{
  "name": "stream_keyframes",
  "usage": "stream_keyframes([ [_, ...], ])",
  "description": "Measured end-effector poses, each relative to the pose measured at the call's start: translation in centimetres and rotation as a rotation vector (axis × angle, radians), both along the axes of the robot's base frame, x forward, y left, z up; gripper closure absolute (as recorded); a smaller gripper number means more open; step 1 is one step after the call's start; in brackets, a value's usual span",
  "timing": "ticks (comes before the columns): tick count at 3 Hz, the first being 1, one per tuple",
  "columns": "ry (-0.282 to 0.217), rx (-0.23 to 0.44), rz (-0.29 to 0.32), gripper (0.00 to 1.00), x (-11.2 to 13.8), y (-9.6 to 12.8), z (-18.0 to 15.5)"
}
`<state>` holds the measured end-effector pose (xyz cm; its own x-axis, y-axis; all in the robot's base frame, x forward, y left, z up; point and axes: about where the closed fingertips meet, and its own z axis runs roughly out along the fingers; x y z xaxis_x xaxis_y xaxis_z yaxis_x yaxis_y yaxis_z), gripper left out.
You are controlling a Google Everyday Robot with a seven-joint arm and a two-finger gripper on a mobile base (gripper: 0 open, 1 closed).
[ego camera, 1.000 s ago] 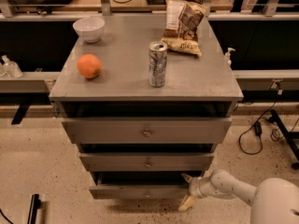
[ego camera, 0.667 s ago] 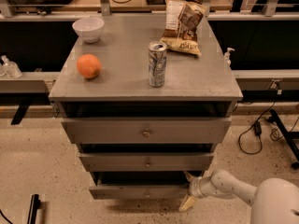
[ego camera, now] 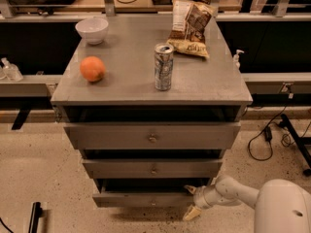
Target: Open bottom drawer
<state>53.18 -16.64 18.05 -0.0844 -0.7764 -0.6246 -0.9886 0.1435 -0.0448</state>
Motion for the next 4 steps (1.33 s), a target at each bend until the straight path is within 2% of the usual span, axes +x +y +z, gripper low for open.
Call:
stream_keyframes([
  [1,0.052,0.007,0.050,0.41,-2.1,0.5,-0.1],
  [2,0.077,0.032,0.080,0.64,-3.5,0.6,0.2],
  [3,0.077,0.032,0.080,0.84,-3.5,0.6,0.4],
  [4,0.077,0.032,0.080,0.85,-3.5,0.6,0.7],
])
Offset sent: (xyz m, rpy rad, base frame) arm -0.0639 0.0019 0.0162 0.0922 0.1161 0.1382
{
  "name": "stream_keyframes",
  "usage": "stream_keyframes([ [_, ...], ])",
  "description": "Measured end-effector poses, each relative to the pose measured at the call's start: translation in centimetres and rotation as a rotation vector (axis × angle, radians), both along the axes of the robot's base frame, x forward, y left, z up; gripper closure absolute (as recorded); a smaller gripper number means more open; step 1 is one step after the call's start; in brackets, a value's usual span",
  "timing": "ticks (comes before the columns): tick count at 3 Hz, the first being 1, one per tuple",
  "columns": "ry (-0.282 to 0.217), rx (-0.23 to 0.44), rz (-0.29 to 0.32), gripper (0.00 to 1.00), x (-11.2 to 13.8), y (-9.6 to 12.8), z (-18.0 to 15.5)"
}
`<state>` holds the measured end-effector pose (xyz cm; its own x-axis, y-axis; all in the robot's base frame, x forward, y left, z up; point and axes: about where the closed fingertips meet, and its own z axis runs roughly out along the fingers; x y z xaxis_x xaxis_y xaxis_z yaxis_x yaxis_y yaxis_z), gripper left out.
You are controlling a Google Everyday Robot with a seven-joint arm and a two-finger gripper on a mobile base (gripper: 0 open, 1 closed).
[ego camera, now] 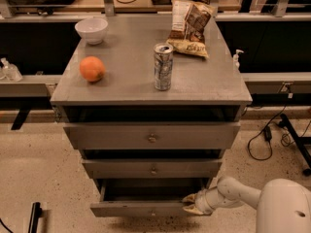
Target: Open bottom drawer
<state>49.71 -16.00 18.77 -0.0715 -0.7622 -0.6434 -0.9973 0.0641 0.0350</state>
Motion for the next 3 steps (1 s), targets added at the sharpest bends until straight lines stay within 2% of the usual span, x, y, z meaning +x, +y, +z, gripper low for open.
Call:
stream_keyframes([
  [1,0.000,0.000,0.000,0.69,0.00,0.00,0.00],
  [3,0.000,0.000,0.000,0.23,0.00,0.01,0.00],
])
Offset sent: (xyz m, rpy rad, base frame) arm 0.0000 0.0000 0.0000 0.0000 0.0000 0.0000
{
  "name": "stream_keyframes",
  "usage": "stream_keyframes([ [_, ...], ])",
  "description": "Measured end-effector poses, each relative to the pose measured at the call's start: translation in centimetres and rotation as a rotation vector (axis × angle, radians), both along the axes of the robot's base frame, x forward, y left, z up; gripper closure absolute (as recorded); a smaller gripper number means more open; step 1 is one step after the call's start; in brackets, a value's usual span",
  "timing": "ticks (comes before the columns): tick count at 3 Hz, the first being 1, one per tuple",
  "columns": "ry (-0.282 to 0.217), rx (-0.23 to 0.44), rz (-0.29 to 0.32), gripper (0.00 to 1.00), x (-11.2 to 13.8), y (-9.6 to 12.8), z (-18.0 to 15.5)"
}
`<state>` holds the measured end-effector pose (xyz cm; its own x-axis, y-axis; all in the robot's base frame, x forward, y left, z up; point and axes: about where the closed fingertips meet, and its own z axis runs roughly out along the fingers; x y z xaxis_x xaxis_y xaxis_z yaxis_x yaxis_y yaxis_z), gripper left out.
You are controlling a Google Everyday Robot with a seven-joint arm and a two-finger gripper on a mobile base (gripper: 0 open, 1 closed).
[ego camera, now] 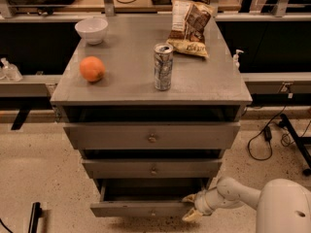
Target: Open bottom drawer
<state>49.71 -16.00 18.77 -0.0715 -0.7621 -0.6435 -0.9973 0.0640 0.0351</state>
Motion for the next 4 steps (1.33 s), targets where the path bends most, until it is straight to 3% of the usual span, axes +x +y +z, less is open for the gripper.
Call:
stream_keyframes([
  [1,0.000,0.000,0.000,0.01,0.0,0.0,0.0],
  [3,0.028,0.007,0.019,0.00,-0.3,0.6,-0.3],
  [4,0.064,-0.026,0.041,0.25,-2.1,0.9,-0.7],
])
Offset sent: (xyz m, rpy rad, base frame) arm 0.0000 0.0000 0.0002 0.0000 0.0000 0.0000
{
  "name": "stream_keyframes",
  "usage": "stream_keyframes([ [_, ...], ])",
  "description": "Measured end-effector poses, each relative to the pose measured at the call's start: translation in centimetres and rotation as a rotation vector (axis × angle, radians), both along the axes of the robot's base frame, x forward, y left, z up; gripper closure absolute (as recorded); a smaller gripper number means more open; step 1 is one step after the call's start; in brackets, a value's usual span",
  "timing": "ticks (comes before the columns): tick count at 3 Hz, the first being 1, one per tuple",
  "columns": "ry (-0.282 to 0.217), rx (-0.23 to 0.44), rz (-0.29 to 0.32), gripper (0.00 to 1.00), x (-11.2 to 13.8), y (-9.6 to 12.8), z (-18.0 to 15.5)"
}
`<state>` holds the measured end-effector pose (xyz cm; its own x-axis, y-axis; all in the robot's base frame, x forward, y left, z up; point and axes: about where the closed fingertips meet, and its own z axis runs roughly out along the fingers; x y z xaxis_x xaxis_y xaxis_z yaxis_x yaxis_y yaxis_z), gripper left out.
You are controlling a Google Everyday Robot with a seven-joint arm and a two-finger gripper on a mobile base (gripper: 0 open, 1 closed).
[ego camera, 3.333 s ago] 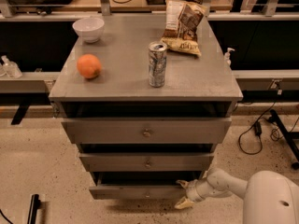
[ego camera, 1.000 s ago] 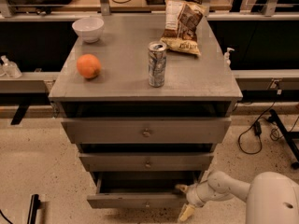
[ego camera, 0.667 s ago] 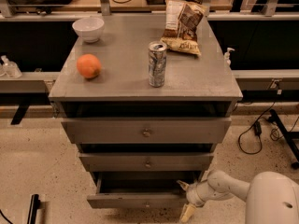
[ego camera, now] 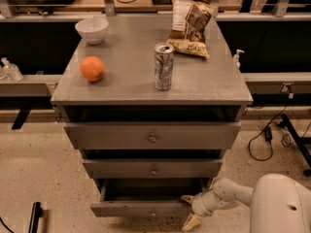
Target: Open bottom drawer
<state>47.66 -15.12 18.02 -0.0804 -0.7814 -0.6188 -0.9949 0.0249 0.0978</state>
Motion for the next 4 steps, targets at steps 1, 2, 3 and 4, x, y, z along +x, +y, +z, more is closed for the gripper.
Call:
stream_keyframes([
  [1,0.022,-0.024,0.013,0.33,-1.5,-0.2,0.1],
  [2,0.037,-0.031,0.045,0.38,-3.0,-0.2,0.8],
  [3,0.037,-0.030,0.045,0.45,-2.9,-0.2,0.8],
  [4,0.037,-0.030,0.045,0.45,-2.9,-0.2,0.8],
])
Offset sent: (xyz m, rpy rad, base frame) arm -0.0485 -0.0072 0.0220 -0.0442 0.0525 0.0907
